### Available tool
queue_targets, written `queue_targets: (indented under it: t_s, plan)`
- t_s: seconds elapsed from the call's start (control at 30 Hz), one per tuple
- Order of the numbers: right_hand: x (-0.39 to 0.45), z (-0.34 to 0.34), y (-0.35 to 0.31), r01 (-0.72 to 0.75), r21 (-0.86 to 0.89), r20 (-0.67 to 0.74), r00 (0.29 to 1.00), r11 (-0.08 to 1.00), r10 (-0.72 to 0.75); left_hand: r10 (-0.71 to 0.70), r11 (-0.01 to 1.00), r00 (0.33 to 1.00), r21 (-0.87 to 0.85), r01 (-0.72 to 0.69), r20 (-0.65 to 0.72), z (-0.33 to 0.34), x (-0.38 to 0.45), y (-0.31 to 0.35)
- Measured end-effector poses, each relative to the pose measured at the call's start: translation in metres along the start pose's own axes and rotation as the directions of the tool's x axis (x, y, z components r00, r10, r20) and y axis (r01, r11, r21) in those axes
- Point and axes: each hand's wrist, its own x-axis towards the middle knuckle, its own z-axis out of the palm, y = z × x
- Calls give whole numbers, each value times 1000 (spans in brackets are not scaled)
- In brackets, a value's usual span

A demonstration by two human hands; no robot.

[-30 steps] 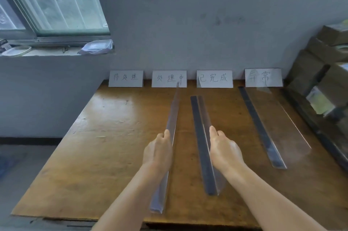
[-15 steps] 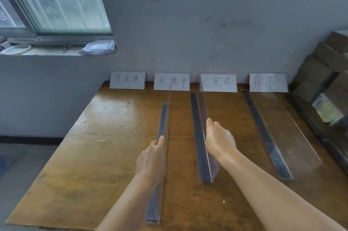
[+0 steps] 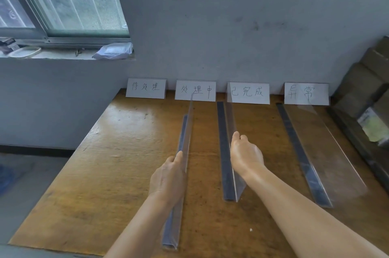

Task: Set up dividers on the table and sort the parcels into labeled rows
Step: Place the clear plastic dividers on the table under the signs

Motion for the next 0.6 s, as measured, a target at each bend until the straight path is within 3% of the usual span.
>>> queue_targets:
  t_s: [0.6]
  plan:
    - [-23, 11, 8, 93, -11, -28, 995, 996, -93, 37, 999, 998, -20, -38, -54, 6, -2, -2]
